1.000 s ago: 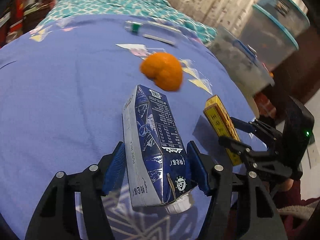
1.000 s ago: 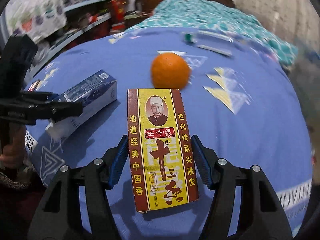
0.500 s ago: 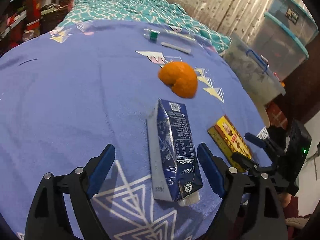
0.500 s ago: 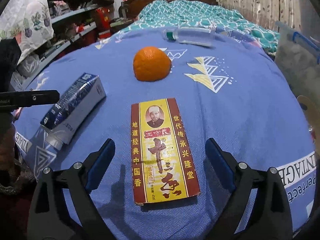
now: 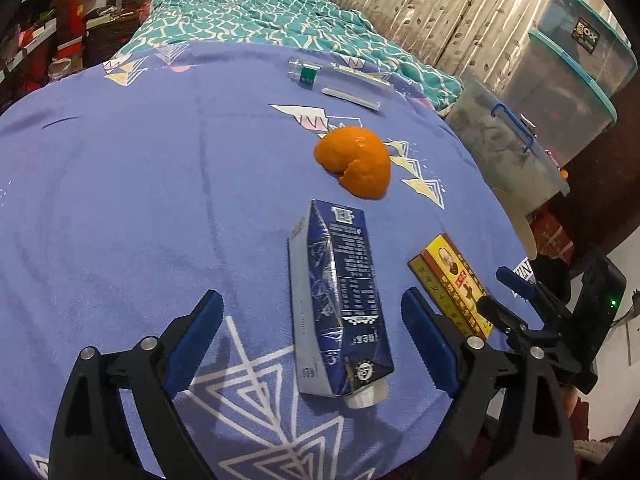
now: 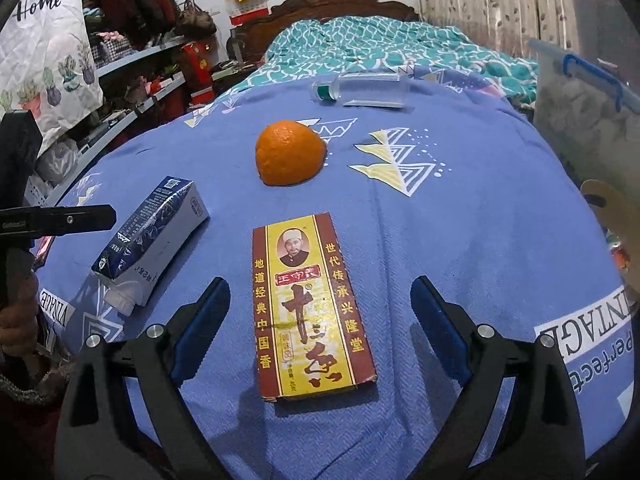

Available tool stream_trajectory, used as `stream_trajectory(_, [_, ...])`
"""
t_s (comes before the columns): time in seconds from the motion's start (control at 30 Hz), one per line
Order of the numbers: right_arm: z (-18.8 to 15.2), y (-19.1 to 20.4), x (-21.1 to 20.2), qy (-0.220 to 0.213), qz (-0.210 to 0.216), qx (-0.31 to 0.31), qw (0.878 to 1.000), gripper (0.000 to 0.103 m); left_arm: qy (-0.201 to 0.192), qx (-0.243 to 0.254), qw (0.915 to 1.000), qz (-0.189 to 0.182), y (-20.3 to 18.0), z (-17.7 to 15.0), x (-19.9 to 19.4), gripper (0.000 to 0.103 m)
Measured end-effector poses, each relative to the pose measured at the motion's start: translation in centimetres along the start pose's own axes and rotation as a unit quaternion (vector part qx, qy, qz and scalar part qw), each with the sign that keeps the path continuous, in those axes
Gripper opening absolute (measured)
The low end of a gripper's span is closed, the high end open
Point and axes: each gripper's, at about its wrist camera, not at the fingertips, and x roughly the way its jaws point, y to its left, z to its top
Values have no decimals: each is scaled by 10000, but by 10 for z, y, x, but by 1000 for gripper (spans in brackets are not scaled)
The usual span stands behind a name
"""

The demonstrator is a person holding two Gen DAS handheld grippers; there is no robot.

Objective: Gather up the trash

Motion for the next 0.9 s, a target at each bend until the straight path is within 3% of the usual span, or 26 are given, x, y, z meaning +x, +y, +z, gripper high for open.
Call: stream_trajectory(0.9, [-10,-16,4,69,18,179,9998,91,122,-5,9999,10,-7,-1,8,91])
